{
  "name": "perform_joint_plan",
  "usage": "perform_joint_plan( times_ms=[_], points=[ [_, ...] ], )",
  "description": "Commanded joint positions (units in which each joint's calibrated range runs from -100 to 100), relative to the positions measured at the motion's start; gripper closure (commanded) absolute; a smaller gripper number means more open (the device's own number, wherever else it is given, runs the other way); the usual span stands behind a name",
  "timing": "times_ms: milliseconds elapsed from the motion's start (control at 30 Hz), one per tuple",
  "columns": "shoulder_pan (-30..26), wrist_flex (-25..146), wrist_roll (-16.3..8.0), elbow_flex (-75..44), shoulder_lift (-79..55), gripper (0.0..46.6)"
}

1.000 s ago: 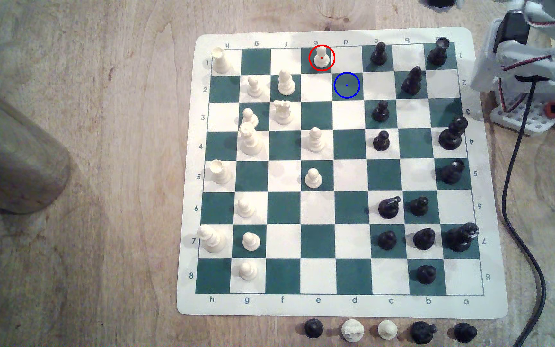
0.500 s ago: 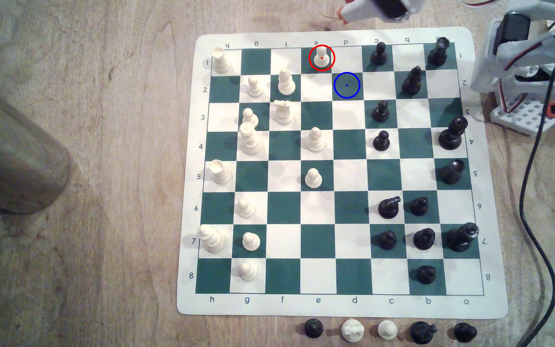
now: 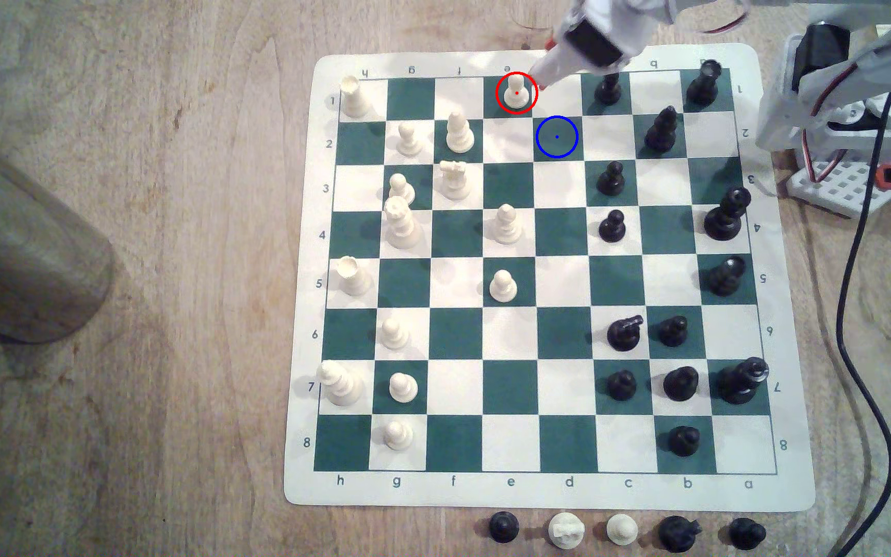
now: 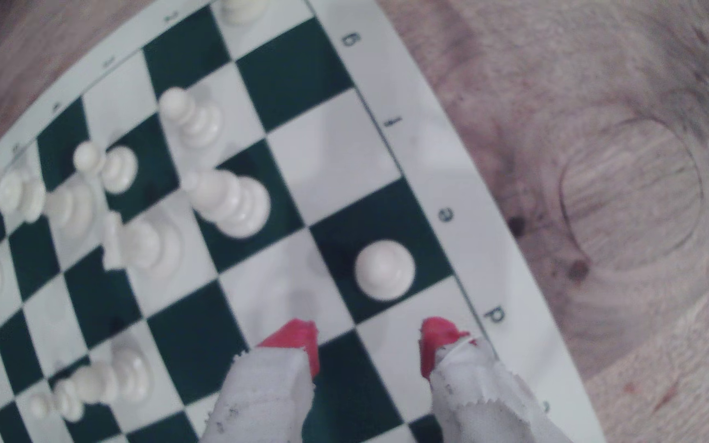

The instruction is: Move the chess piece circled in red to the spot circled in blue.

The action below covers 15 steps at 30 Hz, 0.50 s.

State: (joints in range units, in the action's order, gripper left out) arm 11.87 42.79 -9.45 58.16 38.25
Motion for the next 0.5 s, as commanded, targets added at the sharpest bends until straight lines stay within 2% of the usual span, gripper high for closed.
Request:
perform_joint_plan(
  times_ms=[0,467],
  points=[
    [0.29,-5.44,0.34,-0.86,-3.61,33.3],
    [1.23,-12.49,0.88,-3.31,-13.38,32.4]
  ],
)
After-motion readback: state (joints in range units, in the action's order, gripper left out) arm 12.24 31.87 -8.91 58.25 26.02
